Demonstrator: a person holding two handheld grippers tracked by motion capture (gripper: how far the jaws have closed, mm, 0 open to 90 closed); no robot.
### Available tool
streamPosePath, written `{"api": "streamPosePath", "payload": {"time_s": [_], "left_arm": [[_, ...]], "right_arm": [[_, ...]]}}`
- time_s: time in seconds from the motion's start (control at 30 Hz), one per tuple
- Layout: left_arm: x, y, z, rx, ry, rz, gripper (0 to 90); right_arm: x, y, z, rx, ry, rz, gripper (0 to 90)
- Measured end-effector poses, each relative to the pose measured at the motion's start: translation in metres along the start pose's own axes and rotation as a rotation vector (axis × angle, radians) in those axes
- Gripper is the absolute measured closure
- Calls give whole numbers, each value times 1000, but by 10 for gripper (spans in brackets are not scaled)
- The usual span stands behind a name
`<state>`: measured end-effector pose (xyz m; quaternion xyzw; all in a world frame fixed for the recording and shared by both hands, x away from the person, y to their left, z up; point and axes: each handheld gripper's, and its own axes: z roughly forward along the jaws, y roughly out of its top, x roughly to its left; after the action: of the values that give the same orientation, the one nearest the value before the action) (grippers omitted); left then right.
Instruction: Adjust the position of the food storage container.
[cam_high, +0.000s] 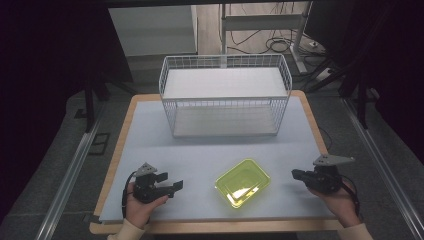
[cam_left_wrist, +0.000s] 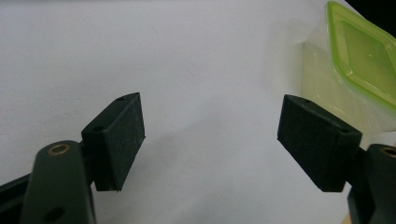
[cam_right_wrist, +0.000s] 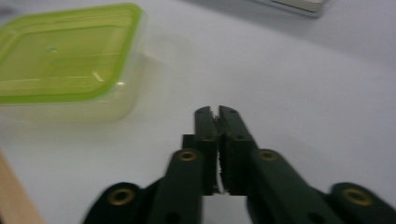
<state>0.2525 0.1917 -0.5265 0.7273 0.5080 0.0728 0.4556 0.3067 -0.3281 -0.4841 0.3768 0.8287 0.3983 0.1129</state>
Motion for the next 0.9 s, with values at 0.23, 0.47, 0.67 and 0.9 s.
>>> {"api": "streamPosePath", "payload": {"time_s": [0.23, 0.47, 0.67, 0.9], "left_arm": [[-2, 0, 2, 10, 4, 11, 224], [-2, -1, 1, 6, 6, 11, 223], [-3, -1, 2, 14, 4, 19, 223], [-4, -1, 2, 18, 1, 24, 223]], "right_arm": [[16, 15, 23, 42, 79, -63, 900], [29, 19, 43, 73, 113, -102, 900], [31, 18, 55, 101, 122, -118, 900], [33, 15, 57, 111, 151, -148, 900]]}}
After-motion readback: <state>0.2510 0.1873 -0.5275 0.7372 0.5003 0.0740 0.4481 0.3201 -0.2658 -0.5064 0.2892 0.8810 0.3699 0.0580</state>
